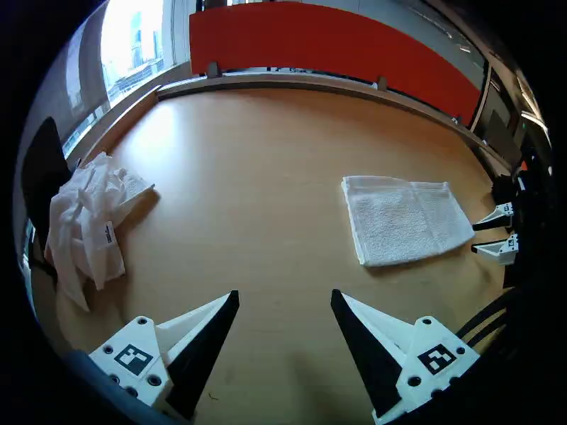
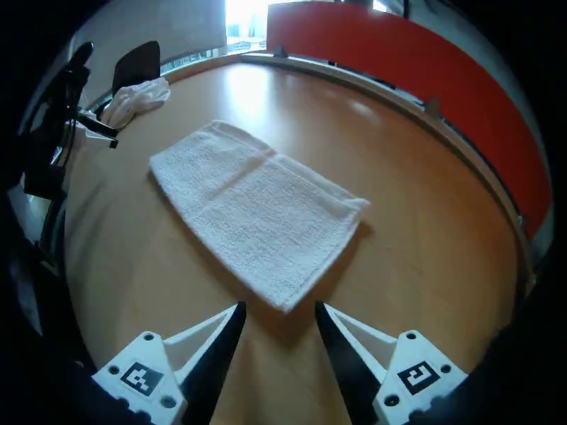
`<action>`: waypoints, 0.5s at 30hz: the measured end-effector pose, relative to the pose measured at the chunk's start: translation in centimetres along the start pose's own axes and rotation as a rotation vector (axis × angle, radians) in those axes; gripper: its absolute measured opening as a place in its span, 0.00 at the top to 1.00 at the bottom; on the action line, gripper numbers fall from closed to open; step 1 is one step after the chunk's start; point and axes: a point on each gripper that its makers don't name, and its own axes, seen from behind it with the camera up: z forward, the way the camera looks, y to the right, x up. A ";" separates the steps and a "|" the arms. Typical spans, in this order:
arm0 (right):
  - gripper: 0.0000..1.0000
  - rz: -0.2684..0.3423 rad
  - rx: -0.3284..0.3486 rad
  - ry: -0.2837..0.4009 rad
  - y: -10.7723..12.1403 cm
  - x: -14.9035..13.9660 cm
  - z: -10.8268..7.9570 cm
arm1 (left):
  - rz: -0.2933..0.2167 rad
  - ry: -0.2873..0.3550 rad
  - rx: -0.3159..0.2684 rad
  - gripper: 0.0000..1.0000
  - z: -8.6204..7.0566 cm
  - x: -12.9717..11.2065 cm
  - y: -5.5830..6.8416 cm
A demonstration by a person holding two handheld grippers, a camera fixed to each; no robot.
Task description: Fold towel
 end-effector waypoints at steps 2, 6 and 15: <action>0.32 0.000 0.007 -0.002 -0.1 0.0 0.1 | -0.001 -0.002 0.000 0.03 0.0 -0.1 0.0; 0.46 0.003 0.022 -0.007 -0.3 0.0 0.3 | -0.001 -0.003 -0.001 0.03 -0.1 -0.2 0.0; 0.80 0.003 0.010 -0.004 0.2 0.1 0.5 | -0.002 -0.001 -0.003 0.03 -0.2 -0.1 0.1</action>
